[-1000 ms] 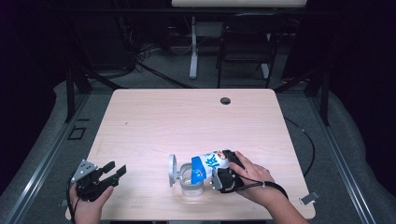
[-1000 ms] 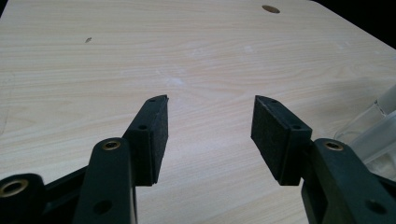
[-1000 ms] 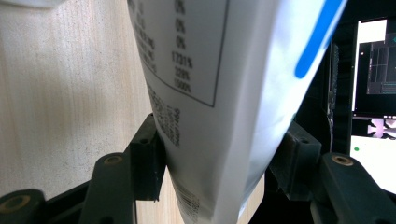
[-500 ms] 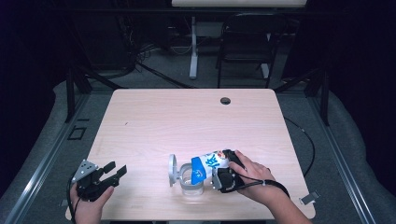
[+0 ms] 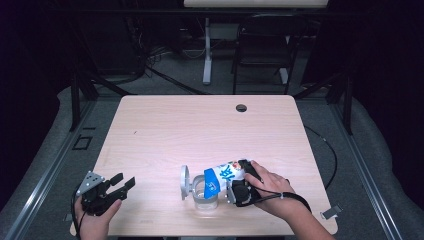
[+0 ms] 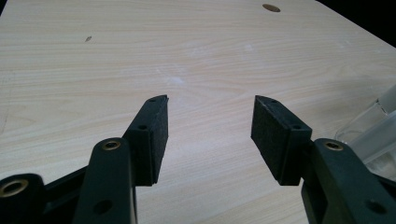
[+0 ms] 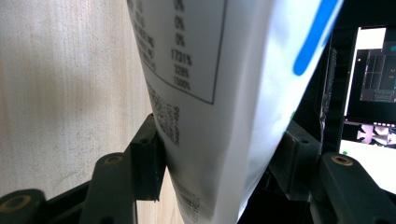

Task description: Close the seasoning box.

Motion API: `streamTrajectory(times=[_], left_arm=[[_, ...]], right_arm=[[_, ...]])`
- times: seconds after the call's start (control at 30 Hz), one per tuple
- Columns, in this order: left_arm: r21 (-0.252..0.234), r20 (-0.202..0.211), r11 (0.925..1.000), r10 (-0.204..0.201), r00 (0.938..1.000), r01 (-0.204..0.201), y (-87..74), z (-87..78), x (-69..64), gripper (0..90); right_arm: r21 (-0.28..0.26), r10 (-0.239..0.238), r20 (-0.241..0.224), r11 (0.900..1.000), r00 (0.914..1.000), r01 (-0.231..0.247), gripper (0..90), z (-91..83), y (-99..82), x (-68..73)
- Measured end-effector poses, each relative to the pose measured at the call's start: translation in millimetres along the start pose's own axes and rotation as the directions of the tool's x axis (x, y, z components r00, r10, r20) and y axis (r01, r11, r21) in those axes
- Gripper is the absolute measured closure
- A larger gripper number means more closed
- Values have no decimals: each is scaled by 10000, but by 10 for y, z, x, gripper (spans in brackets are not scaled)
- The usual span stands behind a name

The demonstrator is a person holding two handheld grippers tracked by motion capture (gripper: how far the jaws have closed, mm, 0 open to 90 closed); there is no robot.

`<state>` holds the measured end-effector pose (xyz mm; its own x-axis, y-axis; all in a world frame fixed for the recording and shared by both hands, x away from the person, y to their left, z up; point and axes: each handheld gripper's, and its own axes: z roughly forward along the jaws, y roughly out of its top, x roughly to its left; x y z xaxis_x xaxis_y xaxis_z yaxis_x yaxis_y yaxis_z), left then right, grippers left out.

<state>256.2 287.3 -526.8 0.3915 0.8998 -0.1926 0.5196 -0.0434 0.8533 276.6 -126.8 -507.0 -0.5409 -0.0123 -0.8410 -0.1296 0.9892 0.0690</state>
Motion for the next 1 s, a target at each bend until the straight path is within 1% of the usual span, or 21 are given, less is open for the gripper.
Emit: streamTrajectory(times=[0.1,0.2,0.23,0.27,0.4,0.43,0.47,0.53,0.6,0.63,0.7,0.73,0.77,0.83,0.9,0.97,1.0], left_arm=[[29,2,10000,43,10000,-43,0,6,-6,468],[27,7,10000,40,10000,-40,1,7,-7,468],[5,6,10000,24,10000,-24,1,3,-5,468],[5,6,10000,24,10000,-24,1,3,-5,468],[-6,-3,10000,23,10000,-23,3,0,-2,469],[-6,-3,10000,12,10000,-12,2,2,-1,469],[-7,-3,10000,12,10000,-12,2,2,-1,469],[-10,-2,10000,17,10000,-17,3,1,-3,469],[-8,-4,10000,20,10000,-20,4,-1,-3,469],[-12,-3,10000,23,10000,-23,5,-5,-3,469],[-12,-3,10000,19,10000,-19,5,-6,-2,469],[-2,-9,10000,16,10000,-16,4,-4,-1,469],[-8,-4,10000,17,10000,-17,4,-2,-1,469],[-9,-3,10000,14,10000,-14,3,1,-3,468],[-18,9,10000,13,10000,-13,2,3,-2,468],[-8,-2,10000,14,10000,-14,1,4,-1,468],[-8,-2,10000,14,10000,-14,1,4,-1,469]], right_arm=[[56,-102,45,9999,9999,102,439,-7,5,-2],[76,-91,70,9999,9999,91,439,-10,10,1],[212,-198,84,9996,9998,196,439,-21,18,-7],[146,-150,94,9998,9998,149,439,-16,17,-1],[191,-173,103,9997,9998,171,439,-22,21,2],[116,-266,189,9996,9995,263,439,-18,20,0],[186,-251,164,9995,9996,248,439,-25,24,1],[292,-392,229,9988,9990,385,440,-36,31,-7],[196,-316,197,9993,9993,312,439,-28,28,-2],[252,-365,237,9990,9991,359,440,-36,31,-1],[173,-404,295,9991,9987,399,440,-31,28,1],[298,-533,314,9982,9981,524,440,-43,36,-5],[275,-583,347,9980,9977,574,440,-43,37,-6],[185,-541,338,9984,9980,535,441,-39,35,-3],[337,-535,321,9981,9981,524,441,-53,41,0],[346,-537,320,9980,9980,526,441,-56,42,0],[246,-607,375,9979,9975,598,441,-49,38,-2]])
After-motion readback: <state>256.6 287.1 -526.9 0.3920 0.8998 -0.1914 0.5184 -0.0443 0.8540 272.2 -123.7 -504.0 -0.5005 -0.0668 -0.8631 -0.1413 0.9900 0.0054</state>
